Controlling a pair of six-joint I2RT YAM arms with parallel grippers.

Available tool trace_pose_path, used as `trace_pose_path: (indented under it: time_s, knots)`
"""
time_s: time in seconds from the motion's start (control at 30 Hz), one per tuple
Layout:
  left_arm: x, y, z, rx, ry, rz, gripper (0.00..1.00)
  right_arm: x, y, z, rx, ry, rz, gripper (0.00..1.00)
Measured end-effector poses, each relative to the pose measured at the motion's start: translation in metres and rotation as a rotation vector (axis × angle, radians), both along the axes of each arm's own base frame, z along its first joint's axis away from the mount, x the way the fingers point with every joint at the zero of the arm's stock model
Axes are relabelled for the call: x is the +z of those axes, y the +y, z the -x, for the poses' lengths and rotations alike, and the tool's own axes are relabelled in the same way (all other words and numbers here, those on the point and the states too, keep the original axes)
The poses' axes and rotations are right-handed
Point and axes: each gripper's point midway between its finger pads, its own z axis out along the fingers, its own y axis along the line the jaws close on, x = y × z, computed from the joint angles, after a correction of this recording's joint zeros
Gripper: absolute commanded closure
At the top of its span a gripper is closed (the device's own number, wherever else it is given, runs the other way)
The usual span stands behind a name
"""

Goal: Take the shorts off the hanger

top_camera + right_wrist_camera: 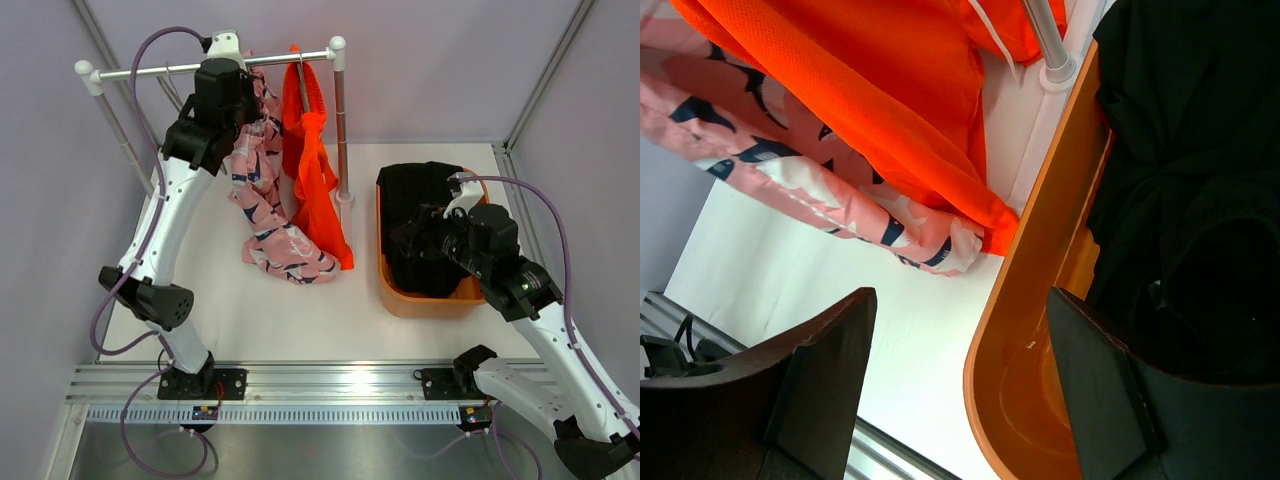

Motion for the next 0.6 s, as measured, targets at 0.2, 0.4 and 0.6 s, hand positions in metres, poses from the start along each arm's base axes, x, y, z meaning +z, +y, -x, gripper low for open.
trace_pose_path:
  time_s: [0.2,0.4,0.6]
  knots:
    - [0.012,0.003,0.037,-0.063,0.002,0.005,1.00,0.001,0.001,-0.001,0.000,-0.006,-0.003,0.23]
    - [0.002,-0.010,0.063,-0.131,0.043,-0.009,1.00,0.006,0.001,-0.001,0.003,-0.022,-0.013,0.23]
    - [-0.033,-0.023,0.098,-0.199,0.128,-0.052,1.00,0.009,0.007,0.001,0.035,-0.027,-0.029,0.22]
